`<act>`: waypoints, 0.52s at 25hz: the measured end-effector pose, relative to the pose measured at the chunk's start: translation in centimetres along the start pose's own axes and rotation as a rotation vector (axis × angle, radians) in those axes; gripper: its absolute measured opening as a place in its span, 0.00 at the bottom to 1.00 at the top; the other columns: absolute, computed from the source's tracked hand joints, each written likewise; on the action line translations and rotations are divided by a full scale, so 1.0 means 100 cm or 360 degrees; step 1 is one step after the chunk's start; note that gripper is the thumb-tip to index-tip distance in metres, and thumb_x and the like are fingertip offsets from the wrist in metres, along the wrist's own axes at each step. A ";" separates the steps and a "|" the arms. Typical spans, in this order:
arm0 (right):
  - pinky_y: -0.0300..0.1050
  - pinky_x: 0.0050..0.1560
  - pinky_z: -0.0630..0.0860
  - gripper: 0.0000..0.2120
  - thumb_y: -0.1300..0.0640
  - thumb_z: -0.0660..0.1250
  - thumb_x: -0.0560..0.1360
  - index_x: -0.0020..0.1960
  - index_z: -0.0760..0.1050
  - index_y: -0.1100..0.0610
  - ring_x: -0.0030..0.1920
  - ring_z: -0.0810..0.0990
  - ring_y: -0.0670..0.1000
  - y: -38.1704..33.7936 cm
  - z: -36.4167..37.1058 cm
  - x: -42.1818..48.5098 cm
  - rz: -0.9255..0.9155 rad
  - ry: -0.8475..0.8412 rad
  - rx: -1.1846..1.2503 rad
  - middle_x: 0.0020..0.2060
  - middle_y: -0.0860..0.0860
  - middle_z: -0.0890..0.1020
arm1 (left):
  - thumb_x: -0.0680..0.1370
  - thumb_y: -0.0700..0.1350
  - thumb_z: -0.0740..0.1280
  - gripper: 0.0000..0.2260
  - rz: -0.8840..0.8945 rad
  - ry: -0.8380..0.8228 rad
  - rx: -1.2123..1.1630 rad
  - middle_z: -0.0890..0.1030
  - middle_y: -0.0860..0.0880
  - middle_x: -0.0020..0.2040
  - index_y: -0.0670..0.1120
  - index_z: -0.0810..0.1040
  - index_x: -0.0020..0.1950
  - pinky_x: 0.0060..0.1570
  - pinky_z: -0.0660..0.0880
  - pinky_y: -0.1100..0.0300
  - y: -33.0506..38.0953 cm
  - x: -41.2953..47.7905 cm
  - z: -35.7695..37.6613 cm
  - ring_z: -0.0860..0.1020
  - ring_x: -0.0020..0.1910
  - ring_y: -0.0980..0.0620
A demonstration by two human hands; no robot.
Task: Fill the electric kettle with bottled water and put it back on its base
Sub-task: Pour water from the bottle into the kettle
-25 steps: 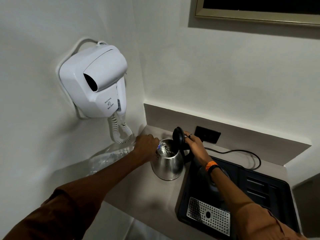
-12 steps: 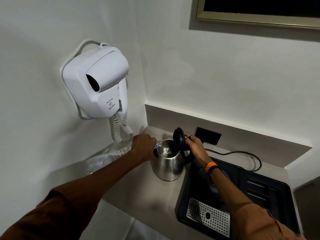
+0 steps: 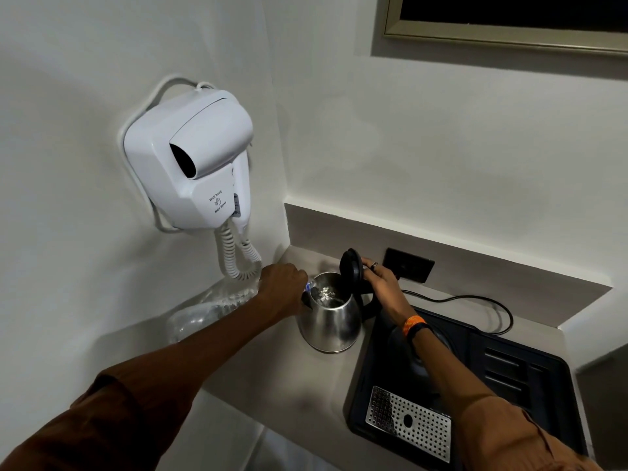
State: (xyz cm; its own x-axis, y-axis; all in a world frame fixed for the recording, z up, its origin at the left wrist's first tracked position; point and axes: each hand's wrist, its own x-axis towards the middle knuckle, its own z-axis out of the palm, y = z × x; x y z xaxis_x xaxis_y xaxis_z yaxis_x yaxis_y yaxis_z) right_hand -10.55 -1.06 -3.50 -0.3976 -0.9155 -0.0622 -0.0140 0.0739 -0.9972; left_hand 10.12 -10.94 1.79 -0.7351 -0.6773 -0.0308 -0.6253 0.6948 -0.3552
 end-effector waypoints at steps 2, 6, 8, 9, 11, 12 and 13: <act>0.47 0.61 0.80 0.16 0.59 0.60 0.83 0.63 0.81 0.46 0.61 0.83 0.52 -0.003 0.001 -0.001 -0.0012 0.0003 0.0000 0.61 0.53 0.85 | 0.73 0.65 0.68 0.24 -0.0003 0.0013 -0.0015 0.82 0.47 0.51 0.46 0.78 0.56 0.46 0.76 0.53 0.000 -0.001 0.001 0.83 0.47 0.45; 0.46 0.60 0.80 0.15 0.57 0.60 0.83 0.64 0.81 0.47 0.60 0.84 0.52 -0.002 0.001 -0.002 -0.0023 -0.0007 -0.0010 0.60 0.52 0.85 | 0.72 0.67 0.68 0.26 -0.0003 0.0046 -0.0036 0.82 0.47 0.51 0.47 0.77 0.56 0.44 0.74 0.55 -0.001 -0.001 0.002 0.83 0.47 0.45; 0.46 0.60 0.80 0.15 0.57 0.60 0.83 0.63 0.82 0.46 0.61 0.84 0.51 -0.003 0.001 -0.002 -0.0029 -0.0005 -0.0009 0.60 0.52 0.85 | 0.71 0.67 0.69 0.26 -0.0013 0.0065 -0.0072 0.82 0.47 0.51 0.47 0.77 0.55 0.42 0.70 0.56 -0.001 -0.001 0.003 0.83 0.47 0.46; 0.44 0.59 0.80 0.15 0.58 0.60 0.83 0.62 0.81 0.45 0.61 0.84 0.51 -0.003 0.001 -0.003 -0.0030 -0.0002 -0.0005 0.60 0.52 0.85 | 0.71 0.67 0.70 0.26 -0.0022 0.0078 -0.0094 0.82 0.47 0.50 0.47 0.77 0.55 0.41 0.69 0.56 0.000 -0.002 0.003 0.83 0.47 0.46; 0.45 0.60 0.80 0.15 0.58 0.60 0.83 0.62 0.81 0.45 0.61 0.84 0.52 -0.004 0.001 -0.003 -0.0024 0.0002 0.0000 0.61 0.53 0.85 | 0.70 0.65 0.71 0.24 -0.0036 0.0112 -0.0138 0.82 0.48 0.49 0.47 0.78 0.54 0.40 0.69 0.56 0.002 -0.002 0.004 0.83 0.46 0.46; 0.47 0.61 0.79 0.15 0.58 0.60 0.83 0.63 0.80 0.46 0.61 0.83 0.52 -0.003 0.001 -0.002 -0.0023 0.0000 -0.0003 0.61 0.53 0.85 | 0.70 0.63 0.71 0.23 -0.0046 0.0131 -0.0164 0.82 0.49 0.49 0.47 0.78 0.54 0.40 0.71 0.56 0.003 -0.003 0.005 0.83 0.45 0.47; 0.48 0.62 0.79 0.15 0.58 0.60 0.83 0.64 0.80 0.47 0.61 0.83 0.52 -0.003 0.001 -0.002 -0.0024 -0.0005 -0.0008 0.61 0.54 0.85 | 0.70 0.61 0.72 0.21 -0.0057 0.0156 -0.0198 0.82 0.49 0.49 0.47 0.78 0.54 0.41 0.73 0.56 0.003 -0.003 0.005 0.83 0.45 0.47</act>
State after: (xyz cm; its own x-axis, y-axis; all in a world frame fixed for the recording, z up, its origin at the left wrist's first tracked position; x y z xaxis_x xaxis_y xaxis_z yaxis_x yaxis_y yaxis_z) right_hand -10.39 -0.91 -3.19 -0.3947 -0.9176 -0.0471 -0.0249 0.0620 -0.9978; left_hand 10.26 -10.64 1.18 -0.7299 -0.6796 0.0736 -0.6749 0.6993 -0.2358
